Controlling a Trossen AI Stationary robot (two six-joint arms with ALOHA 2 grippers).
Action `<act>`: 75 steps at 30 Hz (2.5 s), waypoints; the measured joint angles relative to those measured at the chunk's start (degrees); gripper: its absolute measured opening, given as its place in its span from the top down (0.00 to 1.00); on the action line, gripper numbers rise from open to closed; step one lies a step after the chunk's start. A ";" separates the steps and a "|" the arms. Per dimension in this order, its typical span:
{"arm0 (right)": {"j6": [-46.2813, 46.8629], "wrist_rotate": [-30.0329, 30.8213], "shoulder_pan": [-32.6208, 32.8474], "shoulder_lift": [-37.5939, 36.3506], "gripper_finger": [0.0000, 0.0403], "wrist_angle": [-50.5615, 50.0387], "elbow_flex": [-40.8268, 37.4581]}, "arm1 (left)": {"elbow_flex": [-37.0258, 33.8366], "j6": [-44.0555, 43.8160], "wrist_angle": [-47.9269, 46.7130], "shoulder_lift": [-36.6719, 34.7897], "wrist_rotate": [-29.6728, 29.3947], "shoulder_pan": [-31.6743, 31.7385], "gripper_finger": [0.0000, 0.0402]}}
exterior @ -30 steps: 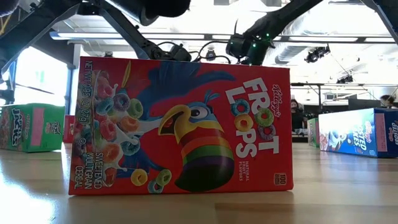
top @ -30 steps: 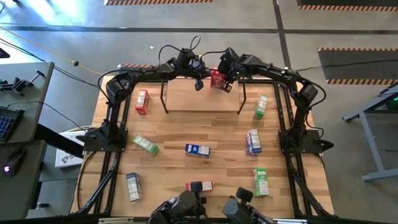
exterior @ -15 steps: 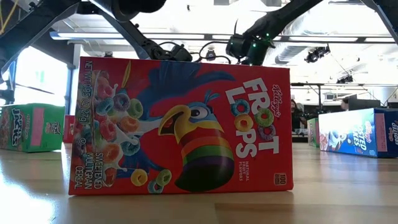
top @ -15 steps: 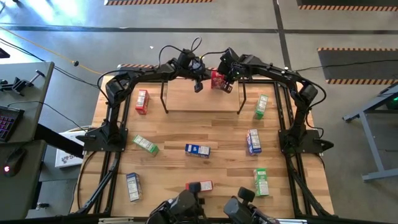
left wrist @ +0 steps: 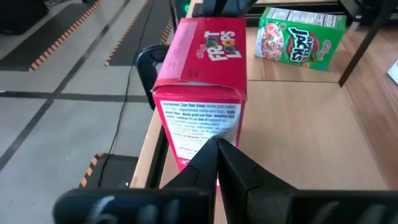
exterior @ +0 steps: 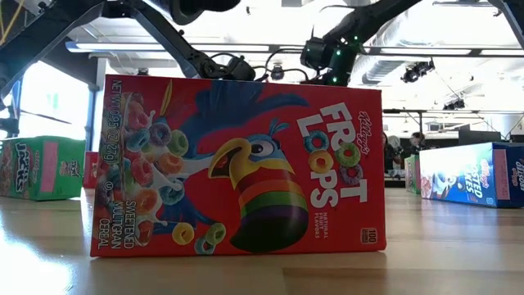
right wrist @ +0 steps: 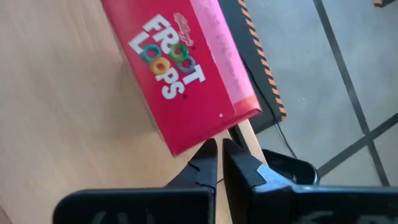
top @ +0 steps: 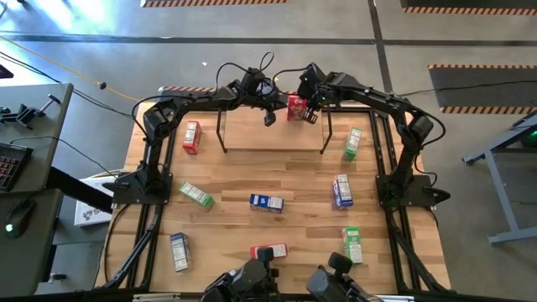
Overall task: Stack cereal on shelf
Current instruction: Put the middle red cereal box on the shelf
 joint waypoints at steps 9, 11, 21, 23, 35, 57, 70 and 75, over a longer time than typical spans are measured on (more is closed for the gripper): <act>0.48 1.66 -0.03 -3.74 0.99 -1.43 0.02 | 0.00 -2.17 2.25 0.07 -0.15 -0.56 0.99; 0.40 1.47 -0.03 -5.18 0.99 -1.48 0.02 | 0.00 -2.18 2.23 0.07 -0.14 -0.80 0.99; 0.14 -16.53 1.86 -7.44 1.00 5.27 0.04 | -0.22 -1.32 -0.47 -1.63 2.08 -0.72 1.00; 0.08 -17.09 2.50 -6.64 1.00 7.36 0.04 | -0.45 -2.21 -0.77 -3.80 4.00 0.60 1.00; -2.60 -13.61 3.96 0.12 1.00 14.22 0.04 | -26.84 -11.14 19.87 -25.69 -3.73 4.27 1.00; -1.16 -8.11 1.97 0.54 1.00 16.19 0.04 | -43.80 -13.77 28.36 -44.54 -5.05 4.39 1.00; -6.49 -12.75 1.50 -2.73 1.00 0.29 -0.09 | -45.75 -13.30 29.58 -45.68 -5.07 4.37 1.00; -7.54 -9.56 1.99 -0.36 1.00 4.42 -0.13 | -45.75 -13.31 29.47 -45.68 -4.33 4.28 1.00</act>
